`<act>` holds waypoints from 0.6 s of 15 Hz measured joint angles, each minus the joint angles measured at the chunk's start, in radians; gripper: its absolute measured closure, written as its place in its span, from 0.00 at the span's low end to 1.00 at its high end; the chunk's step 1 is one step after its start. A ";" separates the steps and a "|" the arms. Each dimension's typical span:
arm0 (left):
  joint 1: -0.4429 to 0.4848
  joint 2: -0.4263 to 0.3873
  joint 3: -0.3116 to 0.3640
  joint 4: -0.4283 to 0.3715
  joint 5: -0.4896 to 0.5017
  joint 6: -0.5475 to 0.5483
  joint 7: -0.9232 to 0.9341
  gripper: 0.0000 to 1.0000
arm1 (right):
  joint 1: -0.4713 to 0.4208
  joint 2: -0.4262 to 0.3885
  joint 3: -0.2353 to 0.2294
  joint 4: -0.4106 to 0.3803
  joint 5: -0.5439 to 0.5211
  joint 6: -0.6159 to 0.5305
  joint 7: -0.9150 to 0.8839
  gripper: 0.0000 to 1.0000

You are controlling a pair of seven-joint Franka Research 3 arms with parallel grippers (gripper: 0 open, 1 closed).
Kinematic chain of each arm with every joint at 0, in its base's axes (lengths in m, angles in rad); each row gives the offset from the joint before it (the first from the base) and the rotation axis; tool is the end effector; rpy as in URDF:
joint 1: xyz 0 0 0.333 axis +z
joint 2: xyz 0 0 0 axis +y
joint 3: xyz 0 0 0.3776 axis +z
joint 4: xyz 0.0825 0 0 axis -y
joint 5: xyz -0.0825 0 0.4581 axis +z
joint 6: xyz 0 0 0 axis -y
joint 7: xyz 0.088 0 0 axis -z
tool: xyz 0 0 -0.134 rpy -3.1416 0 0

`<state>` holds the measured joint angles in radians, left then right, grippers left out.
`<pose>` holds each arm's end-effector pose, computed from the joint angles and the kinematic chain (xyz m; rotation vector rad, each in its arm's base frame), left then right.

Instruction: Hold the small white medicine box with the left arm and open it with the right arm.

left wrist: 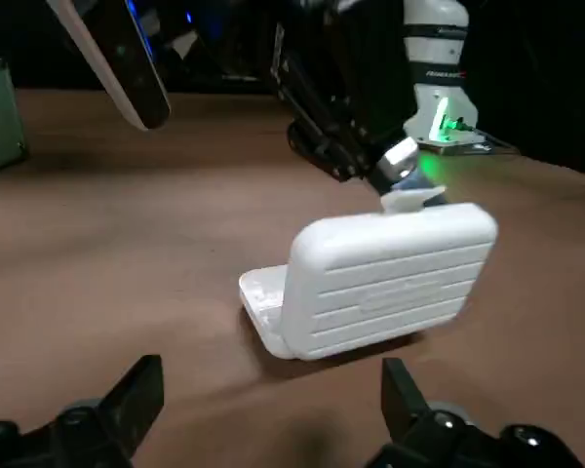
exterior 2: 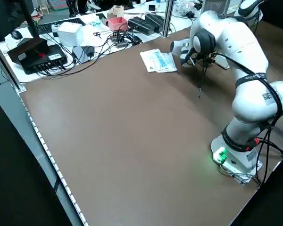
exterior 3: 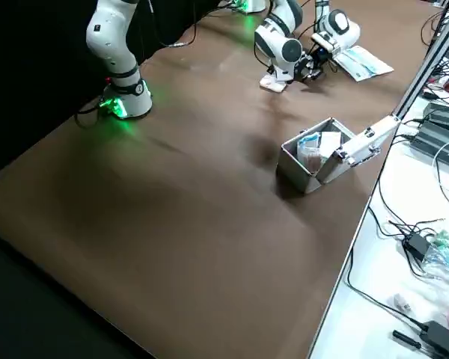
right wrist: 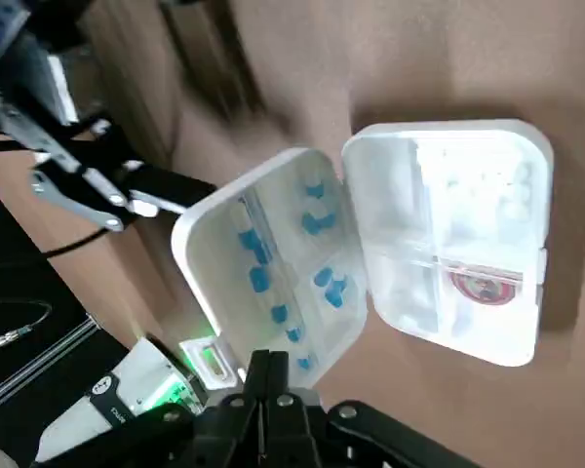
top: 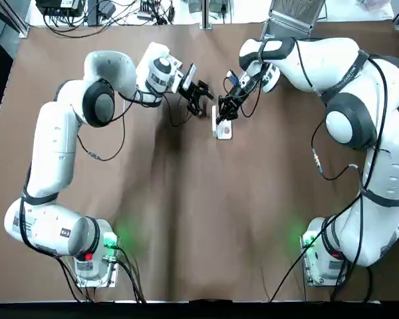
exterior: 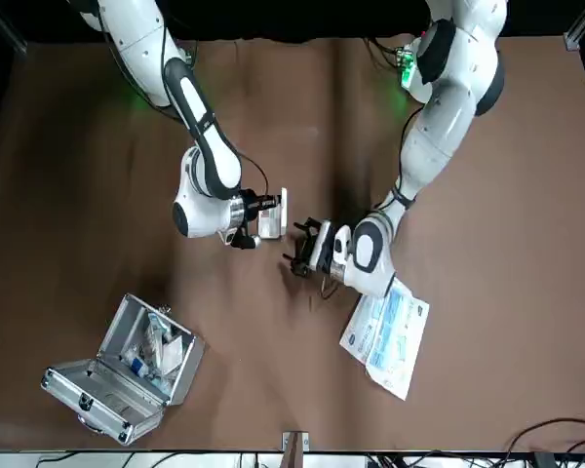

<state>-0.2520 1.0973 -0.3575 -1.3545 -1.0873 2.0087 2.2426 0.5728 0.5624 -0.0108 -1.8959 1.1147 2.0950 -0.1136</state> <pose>0.6566 -0.4773 0.0607 1.0896 -1.6242 0.6977 0.5494 0.4226 0.1738 -2.3310 0.1198 0.6141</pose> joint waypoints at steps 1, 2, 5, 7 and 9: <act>0.013 -0.009 0.000 0.001 0.019 -0.018 -0.017 0.00 | 0.000 0.000 0.000 0.001 0.000 0.000 0.002 0.99; 0.025 -0.019 0.000 0.002 0.033 -0.038 -0.032 0.00 | 0.001 0.000 0.000 0.002 0.000 0.002 0.002 0.99; 0.057 -0.045 0.000 0.004 0.071 -0.097 -0.077 0.01 | 0.006 0.000 0.001 0.003 0.005 0.020 0.003 0.99; 0.089 -0.076 -0.001 0.007 0.139 -0.147 -0.140 0.01 | 0.025 0.002 0.002 0.004 0.025 0.035 0.004 0.99; 0.112 -0.097 -0.001 0.008 0.165 -0.185 -0.173 0.01 | 0.040 0.004 0.002 0.005 0.029 0.064 0.005 0.99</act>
<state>-0.1401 1.0006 -0.3587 -1.3465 -0.9221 1.8232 2.0692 0.6125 0.5667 -0.0090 -1.8914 1.1435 2.1590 -0.1090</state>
